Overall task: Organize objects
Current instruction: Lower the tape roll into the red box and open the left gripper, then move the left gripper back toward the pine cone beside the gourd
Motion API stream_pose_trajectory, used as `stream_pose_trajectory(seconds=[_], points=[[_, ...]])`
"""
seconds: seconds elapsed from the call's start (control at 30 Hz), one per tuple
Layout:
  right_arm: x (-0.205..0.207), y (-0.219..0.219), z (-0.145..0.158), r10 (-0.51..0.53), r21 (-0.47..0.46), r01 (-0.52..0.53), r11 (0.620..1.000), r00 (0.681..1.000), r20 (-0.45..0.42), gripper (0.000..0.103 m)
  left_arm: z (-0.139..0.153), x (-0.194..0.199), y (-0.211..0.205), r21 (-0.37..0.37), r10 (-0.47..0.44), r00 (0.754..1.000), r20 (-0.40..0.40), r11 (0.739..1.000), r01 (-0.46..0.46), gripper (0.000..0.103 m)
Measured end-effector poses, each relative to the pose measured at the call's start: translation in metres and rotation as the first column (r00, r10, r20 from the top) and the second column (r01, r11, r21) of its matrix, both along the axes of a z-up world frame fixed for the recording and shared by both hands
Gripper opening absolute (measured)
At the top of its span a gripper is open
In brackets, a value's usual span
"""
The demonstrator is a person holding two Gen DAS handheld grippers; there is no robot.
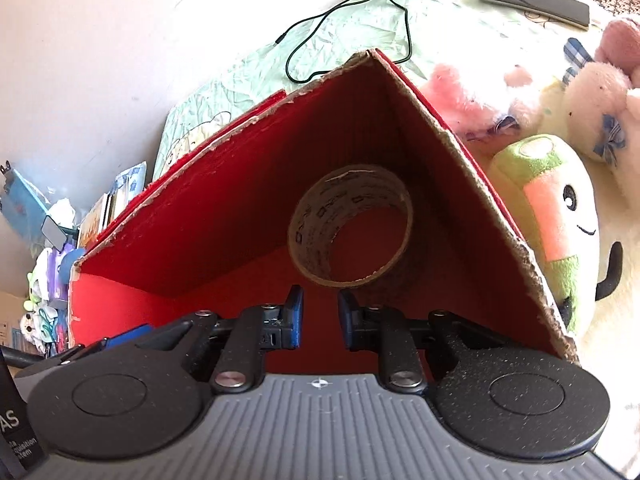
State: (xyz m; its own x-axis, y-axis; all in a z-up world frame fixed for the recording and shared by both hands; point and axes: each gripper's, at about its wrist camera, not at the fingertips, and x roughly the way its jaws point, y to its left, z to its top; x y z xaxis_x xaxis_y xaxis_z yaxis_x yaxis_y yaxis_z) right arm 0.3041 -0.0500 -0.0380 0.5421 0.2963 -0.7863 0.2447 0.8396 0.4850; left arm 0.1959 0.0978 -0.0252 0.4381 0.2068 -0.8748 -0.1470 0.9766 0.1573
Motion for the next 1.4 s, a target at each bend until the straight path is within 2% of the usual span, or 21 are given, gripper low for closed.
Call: stream_pose_trajectory(seconds=[0.1,0.23,0.43,0.63,0.77,0.97,1.03,1.13,1.4], points=[[-0.004,-0.002,0.0,-0.052,0.001,0.052,0.999,0.999,0.0,0.021,0.0,0.0,-0.001,0.002,-0.001,1.0,0.001,1.0,0.001,0.073],[-0.006,-0.002,-0.001,-0.064,-0.012,0.064,0.998,0.998,0.007,0.021,0.0,0.0,-0.003,0.009,0.0,1.0,0.006,1.0,-0.001,0.073],[-0.012,-0.004,0.002,-0.014,-0.058,0.017,0.998,0.999,0.04,0.022,0.002,0.0,-0.003,0.014,0.012,1.0,0.003,1.0,-0.012,0.075],[-0.021,-0.007,0.009,0.028,-0.049,-0.025,0.998,0.998,0.059,0.022,0.009,-0.006,-0.003,0.012,0.031,0.999,0.024,0.999,-0.031,0.083],[-0.03,-0.013,0.016,0.047,-0.032,-0.045,0.998,0.995,0.087,0.022,0.02,-0.014,-0.004,0.002,0.048,0.998,0.035,0.999,-0.048,0.091],[-0.046,-0.016,0.03,0.096,-0.042,-0.091,0.995,0.985,0.146,0.024,0.042,-0.034,-0.019,0.029,0.052,0.996,0.079,0.998,-0.055,0.093],[-0.053,-0.017,0.035,0.116,-0.045,-0.11,0.993,0.979,0.169,0.025,0.049,-0.041,-0.022,0.032,0.061,0.994,0.089,0.997,-0.064,0.099],[-0.064,-0.02,0.043,0.141,-0.052,-0.134,0.99,0.968,0.209,0.031,0.06,-0.054,-0.028,0.032,0.076,0.991,0.109,0.996,-0.08,0.099],[-0.097,-0.036,0.064,0.196,-0.064,-0.185,0.981,0.934,0.298,0.037,0.086,-0.091,-0.054,0.071,0.119,0.98,0.161,0.989,-0.132,0.1]])
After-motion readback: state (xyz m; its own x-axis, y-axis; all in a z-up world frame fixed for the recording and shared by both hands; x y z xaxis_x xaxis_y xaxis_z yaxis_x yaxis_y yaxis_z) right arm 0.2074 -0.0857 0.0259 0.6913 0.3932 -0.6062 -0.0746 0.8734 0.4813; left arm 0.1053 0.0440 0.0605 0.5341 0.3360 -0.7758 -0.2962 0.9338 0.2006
